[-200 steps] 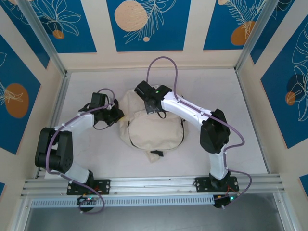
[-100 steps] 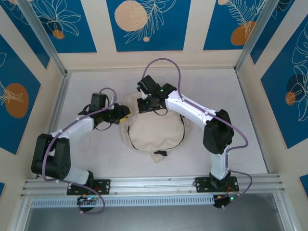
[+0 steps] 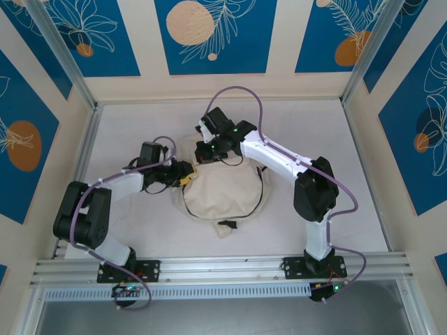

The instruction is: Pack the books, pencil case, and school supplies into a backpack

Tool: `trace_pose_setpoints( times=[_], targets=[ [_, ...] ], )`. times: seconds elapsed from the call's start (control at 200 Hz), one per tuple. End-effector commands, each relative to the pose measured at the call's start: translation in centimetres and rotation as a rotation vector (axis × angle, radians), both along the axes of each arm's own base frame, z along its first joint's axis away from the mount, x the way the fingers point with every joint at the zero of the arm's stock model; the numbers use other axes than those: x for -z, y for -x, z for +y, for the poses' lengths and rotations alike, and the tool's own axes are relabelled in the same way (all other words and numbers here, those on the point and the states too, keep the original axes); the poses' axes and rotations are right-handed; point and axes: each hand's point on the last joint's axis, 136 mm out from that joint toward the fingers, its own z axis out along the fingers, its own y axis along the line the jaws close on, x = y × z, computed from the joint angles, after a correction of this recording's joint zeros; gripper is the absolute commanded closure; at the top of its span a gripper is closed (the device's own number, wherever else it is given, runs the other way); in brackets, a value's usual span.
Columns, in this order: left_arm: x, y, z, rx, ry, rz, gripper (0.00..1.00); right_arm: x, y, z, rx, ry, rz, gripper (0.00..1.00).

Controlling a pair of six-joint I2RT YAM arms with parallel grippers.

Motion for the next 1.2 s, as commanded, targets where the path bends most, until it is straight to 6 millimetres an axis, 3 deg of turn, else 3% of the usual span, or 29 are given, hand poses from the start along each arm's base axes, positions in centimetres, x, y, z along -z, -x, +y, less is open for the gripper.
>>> trace_pose_setpoints(
  times=[0.0,0.235,0.36,0.45,0.525,0.66,0.815,1.05,1.195],
  targets=[
    [-0.8,-0.9,-1.2,0.022,0.023,-0.043,0.79,-1.8,1.3,3.2,-0.078,-0.16,0.047,1.0],
    [-1.8,-1.0,-1.1,0.03,0.011,-0.088,1.0,-0.6,1.3,5.0,-0.102,-0.186,0.1,1.0],
    [-1.7,-0.8,-0.8,0.032,-0.014,-0.093,1.0,-0.7,1.2,5.4,-0.113,-0.181,0.096,1.0],
    [-1.3,-0.7,-0.2,0.017,-0.053,-0.082,1.0,-1.0,0.5,4.2,-0.07,-0.137,0.045,1.0],
    [-0.4,-0.4,0.7,-0.009,-0.117,-0.054,1.0,-1.2,-0.5,2.0,0.014,-0.066,-0.015,1.0],
    [1.3,0.2,2.6,-0.057,-0.232,0.011,1.0,-1.3,-2.5,-4.6,0.238,0.102,-0.105,1.0],
    [2.2,0.6,3.6,-0.083,-0.287,0.041,1.0,-0.8,-2.7,-11.2,0.437,0.212,-0.119,1.0],
    [2.0,0.7,3.9,-0.081,-0.307,0.038,1.0,1.2,-2.7,-17.6,0.611,0.344,-0.114,1.0],
    [1.6,0.6,4.1,-0.08,-0.319,0.031,1.0,2.4,-3.0,-20.7,0.689,0.378,-0.088,1.0]
  ],
)
